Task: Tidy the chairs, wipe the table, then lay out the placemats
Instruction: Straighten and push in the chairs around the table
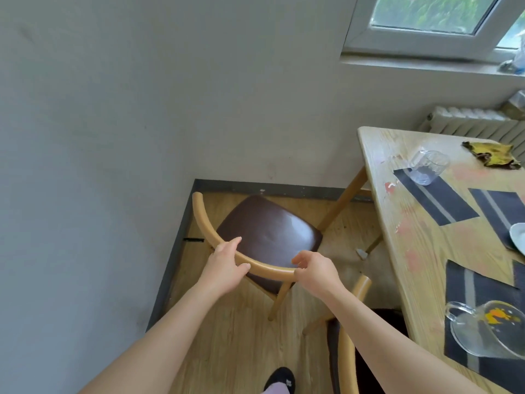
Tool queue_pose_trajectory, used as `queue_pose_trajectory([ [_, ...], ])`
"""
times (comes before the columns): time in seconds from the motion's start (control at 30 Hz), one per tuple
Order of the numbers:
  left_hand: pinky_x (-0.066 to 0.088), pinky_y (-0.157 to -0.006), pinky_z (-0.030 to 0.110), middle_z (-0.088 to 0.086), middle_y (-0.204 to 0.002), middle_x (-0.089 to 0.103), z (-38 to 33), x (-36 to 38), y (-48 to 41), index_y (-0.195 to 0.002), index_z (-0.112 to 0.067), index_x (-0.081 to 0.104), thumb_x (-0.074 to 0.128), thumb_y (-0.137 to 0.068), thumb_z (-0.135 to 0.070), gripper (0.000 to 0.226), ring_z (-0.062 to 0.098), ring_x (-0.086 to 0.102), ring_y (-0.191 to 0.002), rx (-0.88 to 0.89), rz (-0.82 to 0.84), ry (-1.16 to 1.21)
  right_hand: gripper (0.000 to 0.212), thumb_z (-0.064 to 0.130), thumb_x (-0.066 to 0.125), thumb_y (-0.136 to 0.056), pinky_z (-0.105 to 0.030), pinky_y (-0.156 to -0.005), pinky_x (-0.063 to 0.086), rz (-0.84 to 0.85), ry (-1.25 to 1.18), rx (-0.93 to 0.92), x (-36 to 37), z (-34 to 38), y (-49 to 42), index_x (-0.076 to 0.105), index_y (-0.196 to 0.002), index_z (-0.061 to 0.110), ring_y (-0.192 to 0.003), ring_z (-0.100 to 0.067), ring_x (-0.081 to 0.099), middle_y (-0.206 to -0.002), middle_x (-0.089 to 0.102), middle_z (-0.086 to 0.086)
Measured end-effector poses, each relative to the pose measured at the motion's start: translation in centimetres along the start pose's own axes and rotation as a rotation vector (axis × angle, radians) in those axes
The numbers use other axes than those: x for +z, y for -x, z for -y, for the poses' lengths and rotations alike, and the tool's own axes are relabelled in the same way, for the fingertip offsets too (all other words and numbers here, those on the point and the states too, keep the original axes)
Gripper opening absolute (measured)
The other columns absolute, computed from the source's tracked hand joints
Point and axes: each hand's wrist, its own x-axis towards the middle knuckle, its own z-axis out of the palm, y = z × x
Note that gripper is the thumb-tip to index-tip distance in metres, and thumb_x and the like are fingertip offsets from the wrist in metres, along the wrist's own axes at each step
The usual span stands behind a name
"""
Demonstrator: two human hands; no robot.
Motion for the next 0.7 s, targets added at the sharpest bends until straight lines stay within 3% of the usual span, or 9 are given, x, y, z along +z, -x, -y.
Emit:
queue_pose_trajectory([
  [0.17, 0.042, -0.103, 0.041, 0.005, -0.156, 0.018, 0.0, 1.2, -5.0, -0.148, -0.029, 0.025, 0.061, -0.091, -0.026, 0.067, 0.028, 0.036, -0.136, -0.171, -0.059, 0.028, 0.034, 0.014, 0.049, -0.090, -0.027, -0.085, 0.050, 0.053, 0.051, 0.023, -0.2, -1.0, -5.0, 0.063, -0.118, 0.026, -0.105, -0.018, 0.059, -0.119, 0.063, 0.002],
  [0.4, 0.045, -0.097, 0.040, 0.010, -0.157, 0.008, 0.6, 4.3, -10.4, -0.152, -0.023, -0.001, 0.066, -0.088, -0.021, 0.092, 0.034, 0.039, -0.132, -0.426, -0.123, 0.126, 0.040, 0.010, 0.048, -0.087, -0.027, -0.083, 0.049, 0.224, 0.091, 0.068, 3.0, -3.5, -9.4, 0.062, -0.119, 0.028, -0.107, -0.018, 0.058, -0.121, 0.062, 0.004],
  [0.47, 0.047, -0.085, 0.034, 0.013, -0.155, 0.015, 0.8, 5.1, -11.7, -0.152, -0.020, -0.001, 0.066, -0.088, -0.019, 0.093, 0.033, 0.045, -0.126, -0.486, -0.141, 0.158, 0.041, 0.011, 0.046, -0.088, -0.028, -0.082, 0.050, 0.266, 0.114, 0.063, 3.6, -4.1, -10.4, 0.062, -0.120, 0.030, -0.105, -0.019, 0.058, -0.121, 0.061, 0.004],
  [0.57, 0.042, -0.073, 0.028, 0.015, -0.142, 0.036, 1.5, 6.0, -13.1, -0.148, -0.012, 0.013, 0.065, -0.088, -0.018, 0.080, 0.026, 0.052, -0.105, -0.564, -0.145, 0.196, 0.043, 0.014, 0.044, -0.089, -0.033, -0.085, 0.052, 0.343, 0.201, 0.040, 4.4, -4.9, -10.9, 0.058, -0.126, 0.033, -0.104, -0.023, 0.059, -0.120, 0.062, 0.000],
  [0.63, 0.042, -0.067, 0.026, 0.015, -0.137, 0.043, 1.8, 6.4, -13.6, -0.148, -0.012, 0.012, 0.065, -0.088, -0.016, 0.080, 0.021, 0.049, -0.092, -0.585, -0.143, 0.158, 0.048, 0.014, 0.044, -0.088, -0.036, -0.089, 0.049, 0.395, 0.303, -0.003, 4.4, -5.4, -11.1, 0.051, -0.133, 0.031, -0.109, -0.026, 0.056, -0.120, 0.061, -0.003],
  [0.7, 0.043, -0.064, 0.026, 0.015, -0.137, 0.043, 1.7, 6.7, -14.0, -0.149, -0.012, 0.008, 0.066, -0.087, -0.015, 0.085, 0.021, 0.051, -0.091, -0.566, -0.144, 0.099, 0.051, 0.013, 0.045, -0.087, -0.037, -0.091, 0.045, 0.407, 0.372, -0.026, 4.0, -5.8, -11.4, 0.048, -0.136, 0.029, -0.113, -0.027, 0.053, -0.122, 0.059, -0.003],
])
